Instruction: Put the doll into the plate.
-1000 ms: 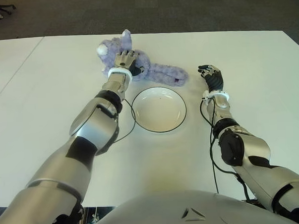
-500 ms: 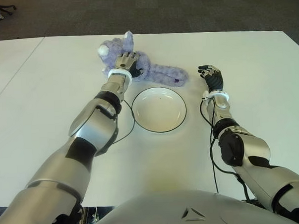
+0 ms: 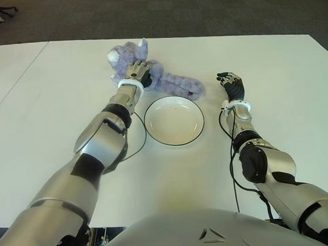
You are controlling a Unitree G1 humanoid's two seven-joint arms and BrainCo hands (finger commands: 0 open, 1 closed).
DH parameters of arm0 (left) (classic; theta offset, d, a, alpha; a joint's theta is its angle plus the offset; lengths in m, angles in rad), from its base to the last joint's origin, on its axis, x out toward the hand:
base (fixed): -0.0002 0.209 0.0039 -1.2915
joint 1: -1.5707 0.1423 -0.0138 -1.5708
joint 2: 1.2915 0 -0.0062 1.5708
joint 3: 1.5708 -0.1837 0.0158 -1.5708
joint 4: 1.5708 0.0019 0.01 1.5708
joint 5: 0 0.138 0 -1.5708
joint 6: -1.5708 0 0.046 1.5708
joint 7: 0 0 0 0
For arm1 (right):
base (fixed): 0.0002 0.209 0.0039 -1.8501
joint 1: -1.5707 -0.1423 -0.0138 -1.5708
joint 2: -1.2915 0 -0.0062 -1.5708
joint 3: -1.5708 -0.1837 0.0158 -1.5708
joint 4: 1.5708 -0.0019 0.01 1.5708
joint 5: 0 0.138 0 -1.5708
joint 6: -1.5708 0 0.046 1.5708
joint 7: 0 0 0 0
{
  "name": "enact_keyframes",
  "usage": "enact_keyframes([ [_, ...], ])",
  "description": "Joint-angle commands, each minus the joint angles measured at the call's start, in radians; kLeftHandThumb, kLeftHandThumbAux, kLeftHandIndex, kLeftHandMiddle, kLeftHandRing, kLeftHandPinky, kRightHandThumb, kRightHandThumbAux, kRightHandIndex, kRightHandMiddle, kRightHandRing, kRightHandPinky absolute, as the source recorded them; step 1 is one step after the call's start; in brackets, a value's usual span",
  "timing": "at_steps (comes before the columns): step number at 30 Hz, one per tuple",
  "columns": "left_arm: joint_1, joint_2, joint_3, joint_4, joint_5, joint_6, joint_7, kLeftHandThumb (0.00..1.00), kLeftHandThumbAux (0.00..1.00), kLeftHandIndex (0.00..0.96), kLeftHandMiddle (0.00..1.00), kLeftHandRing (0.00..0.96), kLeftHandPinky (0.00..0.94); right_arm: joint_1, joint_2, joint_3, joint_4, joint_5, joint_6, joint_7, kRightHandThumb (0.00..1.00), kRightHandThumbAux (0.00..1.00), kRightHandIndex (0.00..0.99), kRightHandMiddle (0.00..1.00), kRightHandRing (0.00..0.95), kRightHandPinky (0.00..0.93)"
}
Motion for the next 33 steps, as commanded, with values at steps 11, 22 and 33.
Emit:
enact_keyframes([
  [11, 0.148, 0.008, -0.012, 0.055, 0.002, -0.013, -0.029, 0.953, 0.647, 0.430, 0.484, 0.475, 0.593, 0.160, 0.051, 0.015, 0.096, -0.005, 0.098, -0.022, 0.709, 0.730, 0.412, 0.330, 0.268, 0.153],
  [22, 0.161, 0.018, 0.030, 0.053, -0.039, -0.040, -0.016, 1.000, 0.655, 0.454, 0.495, 0.424, 0.487, 0.163, 0.060, -0.003, 0.096, 0.018, 0.104, -0.010, 0.712, 0.730, 0.412, 0.343, 0.285, 0.131],
  [33, 0.137, 0.004, 0.065, 0.050, -0.064, -0.019, 0.045, 0.954, 0.654, 0.389, 0.483, 0.510, 0.699, 0.159, 0.064, -0.009, 0.096, 0.023, 0.100, -0.012, 0.709, 0.731, 0.410, 0.348, 0.296, 0.129],
])
